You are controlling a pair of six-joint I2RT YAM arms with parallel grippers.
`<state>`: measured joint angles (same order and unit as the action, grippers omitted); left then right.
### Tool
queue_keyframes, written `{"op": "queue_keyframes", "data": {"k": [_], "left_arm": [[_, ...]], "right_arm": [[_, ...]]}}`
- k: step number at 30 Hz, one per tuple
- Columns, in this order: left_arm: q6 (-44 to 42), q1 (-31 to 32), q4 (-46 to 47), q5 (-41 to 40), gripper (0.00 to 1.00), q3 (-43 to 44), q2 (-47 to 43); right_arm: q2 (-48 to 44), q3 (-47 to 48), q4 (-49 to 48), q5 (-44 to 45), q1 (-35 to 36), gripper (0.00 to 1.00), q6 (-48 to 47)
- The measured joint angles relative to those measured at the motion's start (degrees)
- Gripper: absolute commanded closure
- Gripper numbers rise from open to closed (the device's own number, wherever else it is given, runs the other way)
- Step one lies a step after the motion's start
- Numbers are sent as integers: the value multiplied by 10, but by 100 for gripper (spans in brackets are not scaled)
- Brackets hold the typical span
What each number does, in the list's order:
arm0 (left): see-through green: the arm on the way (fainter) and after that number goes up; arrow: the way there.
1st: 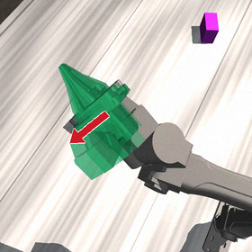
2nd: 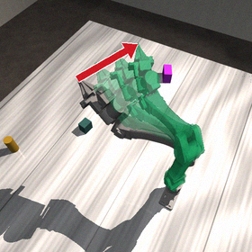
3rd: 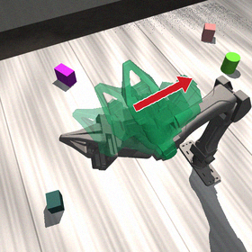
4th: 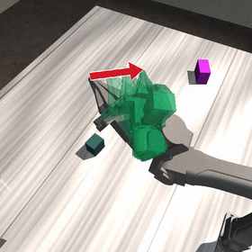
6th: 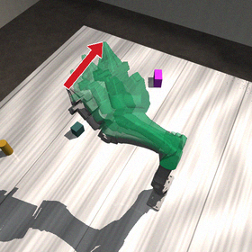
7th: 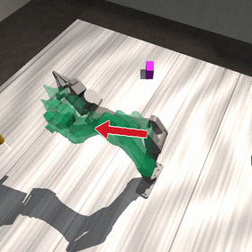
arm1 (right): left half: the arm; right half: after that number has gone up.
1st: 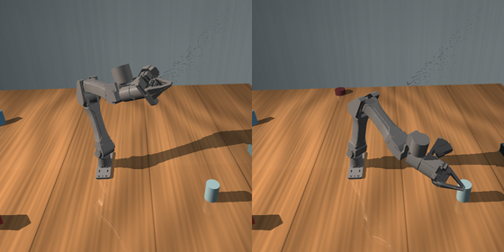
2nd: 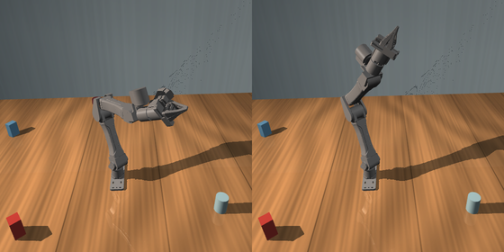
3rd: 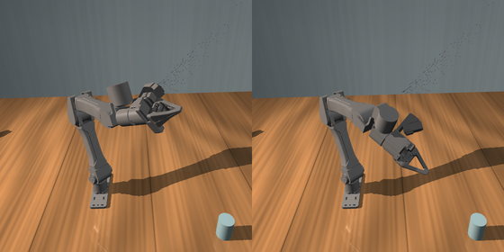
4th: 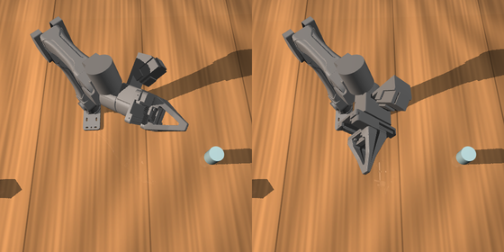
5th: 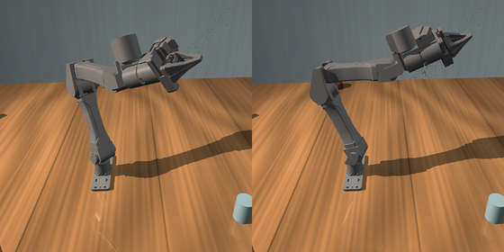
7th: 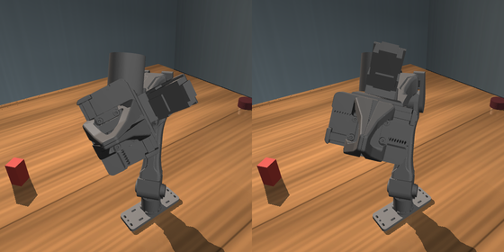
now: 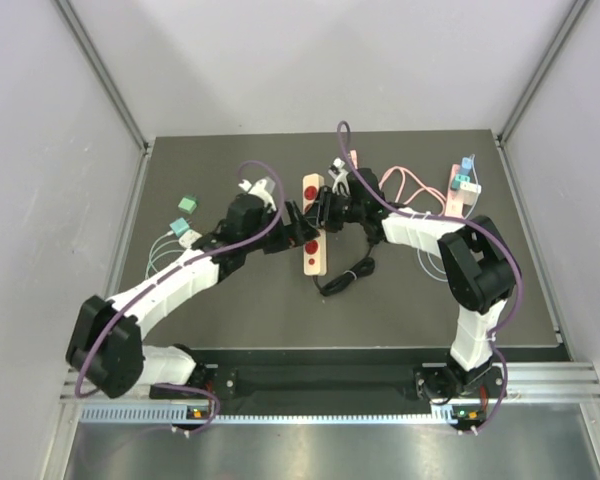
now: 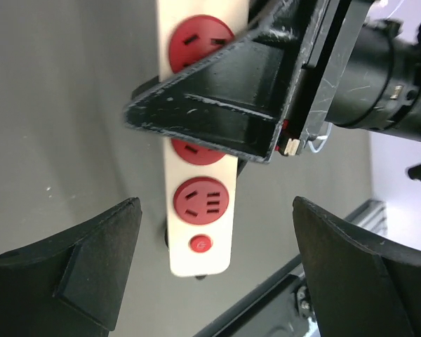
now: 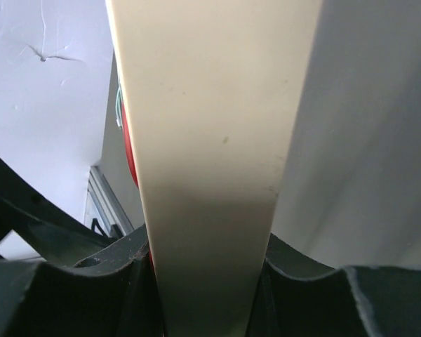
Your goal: Pull the plug off the socket
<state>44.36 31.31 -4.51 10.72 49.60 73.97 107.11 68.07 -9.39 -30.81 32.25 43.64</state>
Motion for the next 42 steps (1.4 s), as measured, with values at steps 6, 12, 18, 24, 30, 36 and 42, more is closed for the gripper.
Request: {"op": "queue_keyframes", "data": {"k": [6, 12, 18, 24, 30, 36, 42], "left_arm": [[-19, 53, -39, -55, 7, 52, 63], [-43, 79, -89, -109, 11, 99, 104], [-58, 86, -110, -143, 30, 116, 132], [-67, 91, -122, -144, 100, 143, 158], [-76, 92, -143, -154, 100, 153, 160], [-82, 75, -173, -183, 100, 148, 155], [-48, -18, -166, -183, 100, 111, 135]], "right_arm": [[-1, -6, -5, 7, 0, 100, 17], [-1, -6, -9, 7, 0, 100, 35], [-1, -7, -18, 2, 0, 100, 51], [-1, -12, -25, 5, -2, 100, 59], [-1, -12, -33, 3, -3, 33, 52], [-1, 3, -30, -34, -35, 0, -8], [-10, 24, -29, -98, -56, 0, -78]]}}
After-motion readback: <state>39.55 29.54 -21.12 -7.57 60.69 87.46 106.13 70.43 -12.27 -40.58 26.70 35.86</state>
